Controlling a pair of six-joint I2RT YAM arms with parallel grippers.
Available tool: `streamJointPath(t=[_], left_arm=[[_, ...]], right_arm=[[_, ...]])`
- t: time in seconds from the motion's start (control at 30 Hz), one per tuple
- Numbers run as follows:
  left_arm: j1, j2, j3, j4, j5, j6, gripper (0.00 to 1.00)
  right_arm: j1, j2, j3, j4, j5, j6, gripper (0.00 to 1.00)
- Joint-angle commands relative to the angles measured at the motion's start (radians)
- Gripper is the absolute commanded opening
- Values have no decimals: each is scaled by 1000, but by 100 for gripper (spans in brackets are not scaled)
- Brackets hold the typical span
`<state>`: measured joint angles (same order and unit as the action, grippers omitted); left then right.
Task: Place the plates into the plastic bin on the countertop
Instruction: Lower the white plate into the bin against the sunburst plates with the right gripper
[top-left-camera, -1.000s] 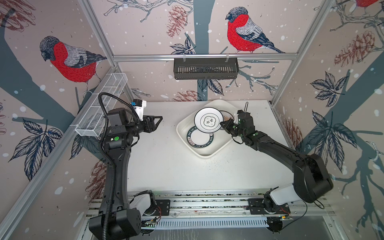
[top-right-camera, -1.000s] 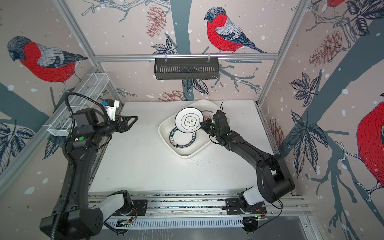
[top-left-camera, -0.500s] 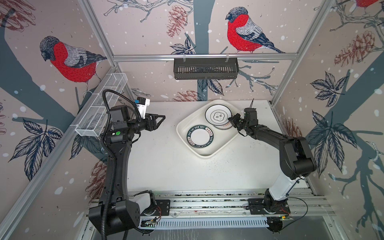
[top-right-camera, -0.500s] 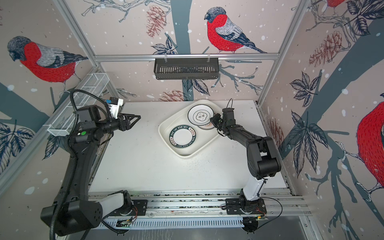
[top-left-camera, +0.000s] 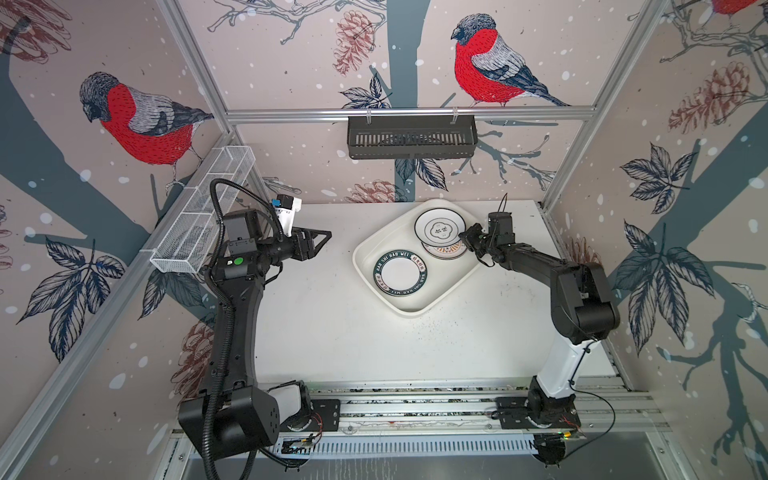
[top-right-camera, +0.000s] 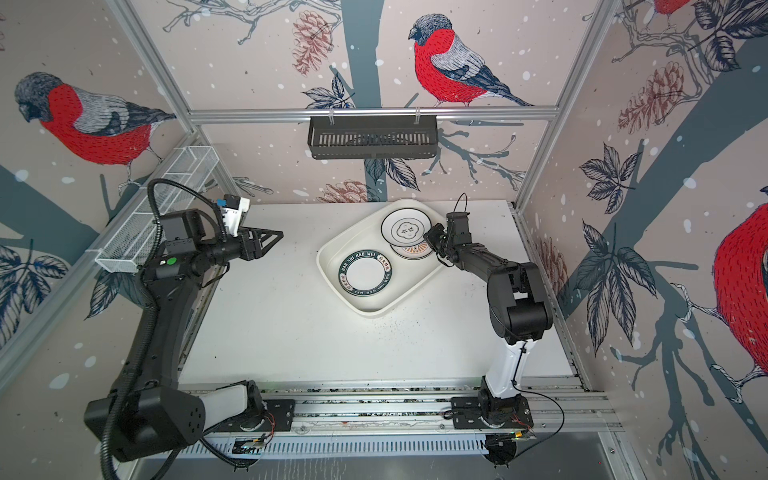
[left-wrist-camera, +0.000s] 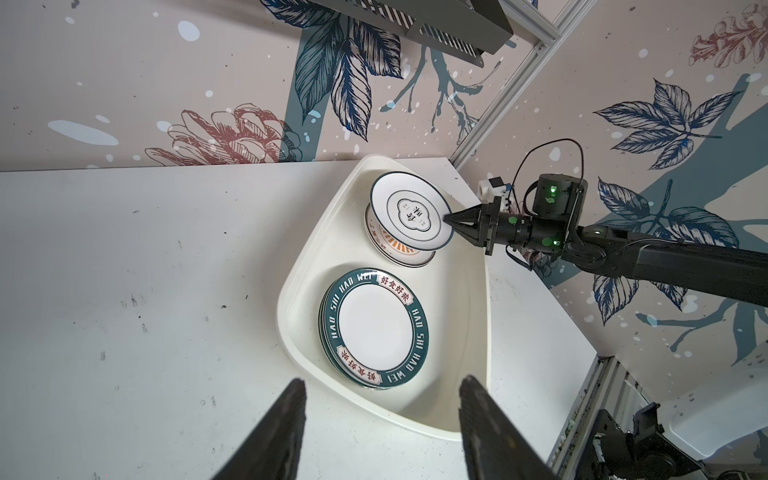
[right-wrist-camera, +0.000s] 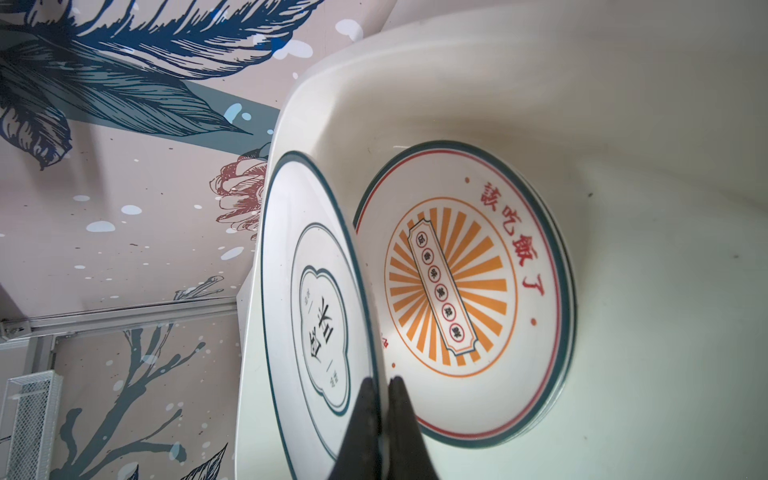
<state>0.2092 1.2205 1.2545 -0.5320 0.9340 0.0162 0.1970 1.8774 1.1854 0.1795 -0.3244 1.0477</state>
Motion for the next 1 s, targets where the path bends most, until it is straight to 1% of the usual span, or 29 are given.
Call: streamJointPath(t=[0.0, 0.27, 0.97], left_arm=[[-3, 3, 8, 29, 25, 4, 59], [-16, 6, 10, 33, 21, 0, 60], [-34, 17, 12, 47, 5, -10, 60]], right_arm=[[-5, 5, 6, -13, 24, -2, 1], [-20, 13, 23, -58, 37, -9, 2], [-41, 101, 104, -134, 25, -48, 3]])
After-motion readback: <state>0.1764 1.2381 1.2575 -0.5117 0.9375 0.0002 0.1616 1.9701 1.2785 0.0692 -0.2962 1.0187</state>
